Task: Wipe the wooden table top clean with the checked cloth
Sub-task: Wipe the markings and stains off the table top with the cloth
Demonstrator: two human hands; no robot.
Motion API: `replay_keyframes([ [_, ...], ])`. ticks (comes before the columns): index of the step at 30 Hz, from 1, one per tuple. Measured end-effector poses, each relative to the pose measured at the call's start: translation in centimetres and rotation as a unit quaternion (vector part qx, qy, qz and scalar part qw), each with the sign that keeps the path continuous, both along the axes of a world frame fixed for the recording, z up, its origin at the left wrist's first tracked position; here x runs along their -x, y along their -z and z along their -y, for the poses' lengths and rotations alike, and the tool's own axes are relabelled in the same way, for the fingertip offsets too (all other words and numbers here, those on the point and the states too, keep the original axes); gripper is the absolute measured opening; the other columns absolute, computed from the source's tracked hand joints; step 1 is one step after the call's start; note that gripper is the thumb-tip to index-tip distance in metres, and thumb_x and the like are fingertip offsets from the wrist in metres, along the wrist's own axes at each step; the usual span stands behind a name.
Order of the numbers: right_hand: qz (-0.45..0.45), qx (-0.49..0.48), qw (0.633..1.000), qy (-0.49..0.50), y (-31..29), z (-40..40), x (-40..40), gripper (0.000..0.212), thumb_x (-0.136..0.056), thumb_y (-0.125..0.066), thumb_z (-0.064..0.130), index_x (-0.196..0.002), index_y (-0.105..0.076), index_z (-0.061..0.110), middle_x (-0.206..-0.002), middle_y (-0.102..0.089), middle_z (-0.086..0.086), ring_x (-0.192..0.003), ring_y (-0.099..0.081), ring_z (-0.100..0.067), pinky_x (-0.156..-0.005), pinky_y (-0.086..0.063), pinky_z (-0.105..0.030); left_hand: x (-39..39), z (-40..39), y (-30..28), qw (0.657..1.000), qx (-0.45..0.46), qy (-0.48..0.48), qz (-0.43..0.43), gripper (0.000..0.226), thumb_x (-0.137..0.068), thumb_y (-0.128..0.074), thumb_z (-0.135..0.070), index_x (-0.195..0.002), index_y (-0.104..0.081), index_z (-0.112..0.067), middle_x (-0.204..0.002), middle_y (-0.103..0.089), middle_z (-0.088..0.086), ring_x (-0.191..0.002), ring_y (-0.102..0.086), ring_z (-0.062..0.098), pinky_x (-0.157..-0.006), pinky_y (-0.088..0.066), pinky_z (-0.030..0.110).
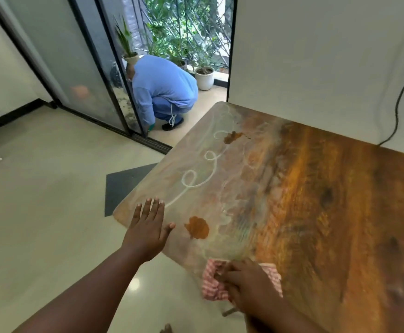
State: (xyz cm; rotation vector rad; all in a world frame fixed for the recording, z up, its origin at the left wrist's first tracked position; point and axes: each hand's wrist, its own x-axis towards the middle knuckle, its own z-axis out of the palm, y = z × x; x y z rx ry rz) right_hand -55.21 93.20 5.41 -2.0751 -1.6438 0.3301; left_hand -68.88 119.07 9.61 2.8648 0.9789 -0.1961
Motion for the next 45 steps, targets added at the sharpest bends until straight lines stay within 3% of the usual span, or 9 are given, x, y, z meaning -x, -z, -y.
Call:
replay_keyframes([
  [7,-0.013,0.048,0.944,0.325,0.2,-8.6,-4.6,0.046,-0.084,-0.038,0.03,-0.124,-0.059,0.03,-0.129,-0.056,-0.004,-0.109,-0.053,-0.029,-0.093,-0.042,-0.037,-0.9,-1.1,1.7,0.999,0.033,0.03,0.015,0.102,-0.066,0.033,-0.07,-0.149,0.013,-0.015,-0.153,0.023,0.001,-0.139,0.027,0.017,-0.111,0.022,0.035],
  [12,0.046,0.098,0.966,0.236,0.4,-14.6,-0.9,0.046,-0.086,-0.048,0.031,-0.13,-0.049,0.042,-0.137,-0.047,0.004,-0.108,-0.045,-0.032,-0.094,-0.037,-0.043,-3.0,-3.4,2.9,0.994,0.035,0.106,0.01,0.095,-0.071,0.029,-0.067,-0.148,0.013,-0.015,-0.15,0.024,0.003,-0.14,0.025,0.018,-0.11,0.025,0.034],
  [18,0.05,0.017,0.999,0.004,-1.0,-3.4,-0.3,0.027,-0.088,-0.052,0.052,-0.106,-0.067,0.04,-0.111,-0.066,0.01,-0.084,-0.058,-0.016,-0.071,-0.041,-0.027,-5.2,-5.7,2.7,0.982,0.046,0.179,0.04,0.095,-0.073,0.028,-0.069,-0.149,0.009,-0.014,-0.152,0.018,0.002,-0.139,0.026,0.019,-0.106,0.031,0.029],
  [23,0.012,0.046,0.978,0.202,-0.9,0.2,-5.9,0.035,-0.068,-0.055,0.024,-0.096,-0.074,0.032,-0.103,-0.069,0.002,-0.085,-0.068,-0.024,-0.075,-0.051,-0.027,-6.3,-6.1,2.4,0.972,0.029,0.231,0.035,0.083,-0.084,0.013,-0.064,-0.15,0.009,-0.014,-0.154,0.019,0.004,-0.136,0.031,0.019,-0.104,0.033,0.029],
  [26,-0.002,0.058,0.937,0.345,0.7,-5.5,-5.2,0.036,-0.071,-0.052,0.028,-0.101,-0.073,0.031,-0.114,-0.065,0.004,-0.097,-0.061,-0.027,-0.086,-0.047,-0.034,-6.9,-5.9,2.7,0.969,0.028,0.244,0.033,0.084,-0.082,0.015,-0.064,-0.15,0.011,-0.014,-0.152,0.022,0.004,-0.138,0.031,0.019,-0.107,0.03,0.031],
  [35,-0.035,0.07,0.992,0.095,-0.3,-0.9,1.3,0.032,-0.071,-0.067,0.024,-0.099,-0.069,0.04,-0.108,-0.064,0.02,-0.09,-0.062,-0.013,-0.074,-0.051,-0.037,-7.7,-5.0,2.7,0.961,0.05,0.267,0.053,0.084,-0.081,0.016,-0.063,-0.15,0.011,-0.015,-0.154,0.021,0.003,-0.14,0.029,0.018,-0.111,0.023,0.035],
  [38,-0.055,0.13,0.979,0.144,-1.0,1.7,-2.9,0.036,-0.07,-0.065,0.018,-0.098,-0.071,0.04,-0.106,-0.06,0.026,-0.094,-0.061,-0.008,-0.078,-0.052,-0.038,-7.4,-5.2,2.6,0.959,0.049,0.275,0.051,0.084,-0.081,0.016,-0.064,-0.15,0.011,-0.015,-0.154,0.02,0.003,-0.14,0.029,0.018,-0.11,0.025,0.034],
  [42,-0.047,0.1,0.931,0.348,-1.2,-1.7,-4.0,0.032,-0.077,-0.062,0.005,-0.094,-0.075,0.03,-0.107,-0.064,0.006,-0.096,-0.059,-0.019,-0.086,-0.048,-0.038,-6.6,-5.5,3.1,0.958,0.051,0.279,0.048,0.086,-0.081,0.016,-0.065,-0.151,0.009,-0.014,-0.154,0.019,0.003,-0.14,0.028,0.019,-0.109,0.027,0.032],
  [45,-0.053,0.123,0.956,0.262,-0.8,-3.0,0.4,0.023,-0.076,-0.059,0.026,-0.091,-0.072,0.037,-0.109,-0.06,0.011,-0.097,-0.054,-0.015,-0.08,-0.048,-0.035,-6.5,-5.8,3.3,0.956,0.059,0.282,0.05,0.09,-0.079,0.019,-0.068,-0.151,0.007,-0.014,-0.155,0.016,0.004,-0.14,0.027,0.02,-0.109,0.028,0.032],
])
